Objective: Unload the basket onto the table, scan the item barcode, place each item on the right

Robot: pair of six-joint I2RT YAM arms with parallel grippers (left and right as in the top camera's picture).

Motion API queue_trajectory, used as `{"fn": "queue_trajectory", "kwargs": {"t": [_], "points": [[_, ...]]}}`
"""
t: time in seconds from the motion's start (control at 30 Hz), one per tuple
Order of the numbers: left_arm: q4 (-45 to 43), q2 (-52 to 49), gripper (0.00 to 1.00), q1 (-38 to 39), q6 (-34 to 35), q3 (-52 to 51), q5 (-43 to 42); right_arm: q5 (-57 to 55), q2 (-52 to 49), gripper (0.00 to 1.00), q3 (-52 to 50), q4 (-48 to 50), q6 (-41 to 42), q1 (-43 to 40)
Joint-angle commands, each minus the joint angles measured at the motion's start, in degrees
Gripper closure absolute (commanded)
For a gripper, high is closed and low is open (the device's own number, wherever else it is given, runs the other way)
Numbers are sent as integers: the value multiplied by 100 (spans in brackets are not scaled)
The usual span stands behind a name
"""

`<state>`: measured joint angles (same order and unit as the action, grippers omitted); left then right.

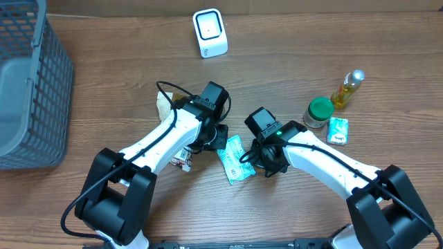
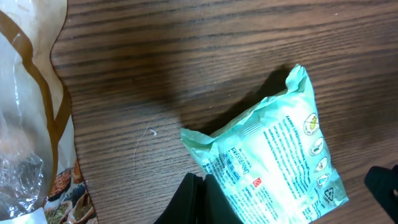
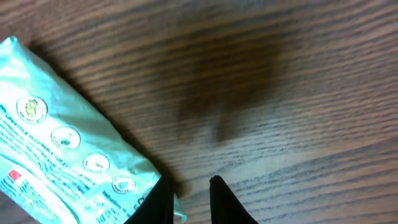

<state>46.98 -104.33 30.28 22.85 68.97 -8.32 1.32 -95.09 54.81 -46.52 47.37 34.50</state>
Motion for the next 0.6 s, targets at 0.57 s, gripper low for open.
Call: {"fn": "queue_trajectory", "kwargs": {"t": [0.57], "points": [[-699,-68,91,28,251,-761,-243,59,39,78,57,7,81,-9]]}}
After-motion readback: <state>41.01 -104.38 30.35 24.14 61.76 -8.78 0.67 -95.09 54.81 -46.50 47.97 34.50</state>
